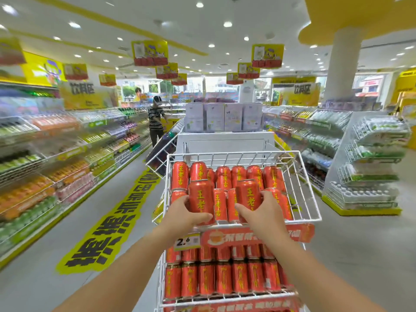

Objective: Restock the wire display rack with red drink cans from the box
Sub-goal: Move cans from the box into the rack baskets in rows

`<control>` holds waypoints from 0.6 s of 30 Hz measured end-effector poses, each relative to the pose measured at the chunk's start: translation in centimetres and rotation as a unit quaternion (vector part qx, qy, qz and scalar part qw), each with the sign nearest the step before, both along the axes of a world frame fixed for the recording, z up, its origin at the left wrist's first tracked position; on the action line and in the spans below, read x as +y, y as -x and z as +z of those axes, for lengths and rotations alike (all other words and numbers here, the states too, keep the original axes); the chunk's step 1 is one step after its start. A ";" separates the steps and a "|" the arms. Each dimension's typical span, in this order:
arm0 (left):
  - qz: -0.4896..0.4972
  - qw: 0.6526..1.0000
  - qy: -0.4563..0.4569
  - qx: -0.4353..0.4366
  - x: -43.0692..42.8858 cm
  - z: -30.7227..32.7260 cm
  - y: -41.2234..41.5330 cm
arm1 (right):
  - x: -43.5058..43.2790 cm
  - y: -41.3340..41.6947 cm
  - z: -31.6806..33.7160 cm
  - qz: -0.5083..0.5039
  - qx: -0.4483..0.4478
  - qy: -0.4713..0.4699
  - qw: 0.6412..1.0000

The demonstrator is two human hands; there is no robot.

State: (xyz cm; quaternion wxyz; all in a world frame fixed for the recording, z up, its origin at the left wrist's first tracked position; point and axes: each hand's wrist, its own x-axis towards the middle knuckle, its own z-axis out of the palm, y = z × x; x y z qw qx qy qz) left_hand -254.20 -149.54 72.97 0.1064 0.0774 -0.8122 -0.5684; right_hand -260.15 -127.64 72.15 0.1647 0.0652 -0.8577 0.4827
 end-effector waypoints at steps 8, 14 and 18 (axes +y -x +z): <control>0.057 0.997 0.041 0.006 1.0 3.5 9.5 | 0.3 10.8 2.3 0.038 -0.009 -0.018 0.999; 0.091 0.994 0.054 0.009 1.9 3.7 14.0 | -0.5 16.2 3.1 0.042 -0.013 -0.017 0.999; 0.114 0.992 0.052 0.009 1.1 1.9 17.1 | -1.2 18.2 2.7 0.052 -0.010 -0.015 0.998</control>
